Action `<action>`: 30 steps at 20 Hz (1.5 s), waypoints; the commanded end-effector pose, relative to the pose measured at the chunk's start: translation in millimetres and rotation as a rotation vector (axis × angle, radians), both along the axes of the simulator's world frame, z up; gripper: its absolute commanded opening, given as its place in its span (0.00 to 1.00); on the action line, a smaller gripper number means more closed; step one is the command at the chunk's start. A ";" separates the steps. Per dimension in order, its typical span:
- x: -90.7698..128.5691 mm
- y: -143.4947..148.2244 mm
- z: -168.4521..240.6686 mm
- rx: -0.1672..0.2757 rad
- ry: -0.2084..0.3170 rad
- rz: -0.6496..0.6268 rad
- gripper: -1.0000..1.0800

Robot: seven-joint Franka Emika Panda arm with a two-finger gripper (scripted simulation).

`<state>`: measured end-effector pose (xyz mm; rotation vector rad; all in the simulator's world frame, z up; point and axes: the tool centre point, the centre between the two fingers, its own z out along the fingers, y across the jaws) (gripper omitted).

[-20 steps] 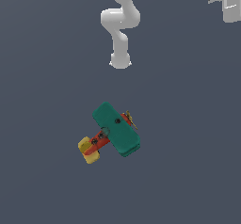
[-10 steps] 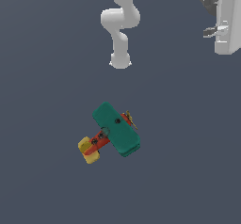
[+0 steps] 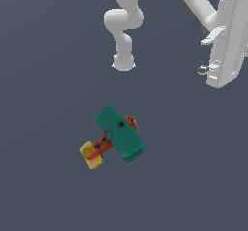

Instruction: Pick up the object and move it to a goal position.

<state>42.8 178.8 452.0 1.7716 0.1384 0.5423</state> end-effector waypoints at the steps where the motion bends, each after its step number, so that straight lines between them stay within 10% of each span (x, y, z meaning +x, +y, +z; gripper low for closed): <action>1: 7.3 -2.5 -19.0 -0.025 0.018 -0.006 0.62; 30: 49.9 -79.7 -266.6 -0.176 0.282 -0.074 0.62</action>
